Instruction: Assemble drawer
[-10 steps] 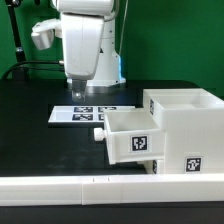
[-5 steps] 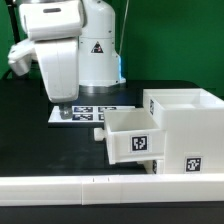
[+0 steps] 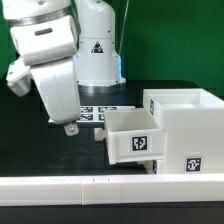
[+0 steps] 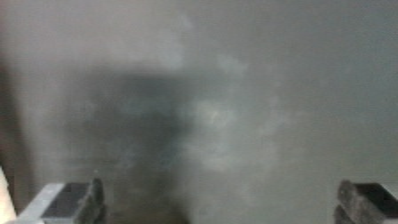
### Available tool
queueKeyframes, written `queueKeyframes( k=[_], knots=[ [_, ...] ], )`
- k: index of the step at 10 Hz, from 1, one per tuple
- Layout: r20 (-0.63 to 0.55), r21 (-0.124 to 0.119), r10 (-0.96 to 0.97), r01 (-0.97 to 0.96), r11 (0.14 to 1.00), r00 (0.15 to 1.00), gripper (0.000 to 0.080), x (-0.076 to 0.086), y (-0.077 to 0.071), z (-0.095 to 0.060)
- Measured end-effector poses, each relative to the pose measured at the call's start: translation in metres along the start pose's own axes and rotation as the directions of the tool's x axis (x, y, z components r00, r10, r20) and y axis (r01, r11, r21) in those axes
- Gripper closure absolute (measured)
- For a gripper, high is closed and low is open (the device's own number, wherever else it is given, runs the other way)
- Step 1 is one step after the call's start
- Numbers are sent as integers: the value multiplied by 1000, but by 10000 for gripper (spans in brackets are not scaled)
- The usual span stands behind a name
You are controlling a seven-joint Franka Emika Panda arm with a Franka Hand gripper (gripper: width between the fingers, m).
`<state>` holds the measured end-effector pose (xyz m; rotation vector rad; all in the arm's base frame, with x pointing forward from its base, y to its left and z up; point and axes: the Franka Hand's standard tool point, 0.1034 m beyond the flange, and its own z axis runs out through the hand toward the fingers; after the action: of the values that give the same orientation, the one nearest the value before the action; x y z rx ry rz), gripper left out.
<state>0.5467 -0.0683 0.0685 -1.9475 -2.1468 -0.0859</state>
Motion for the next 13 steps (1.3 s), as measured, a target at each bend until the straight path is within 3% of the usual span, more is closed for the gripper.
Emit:
queueKeyframes(
  k=[13],
  knots=[
    [-16,19,243,-242,970,970,151,86,18,12]
  ],
)
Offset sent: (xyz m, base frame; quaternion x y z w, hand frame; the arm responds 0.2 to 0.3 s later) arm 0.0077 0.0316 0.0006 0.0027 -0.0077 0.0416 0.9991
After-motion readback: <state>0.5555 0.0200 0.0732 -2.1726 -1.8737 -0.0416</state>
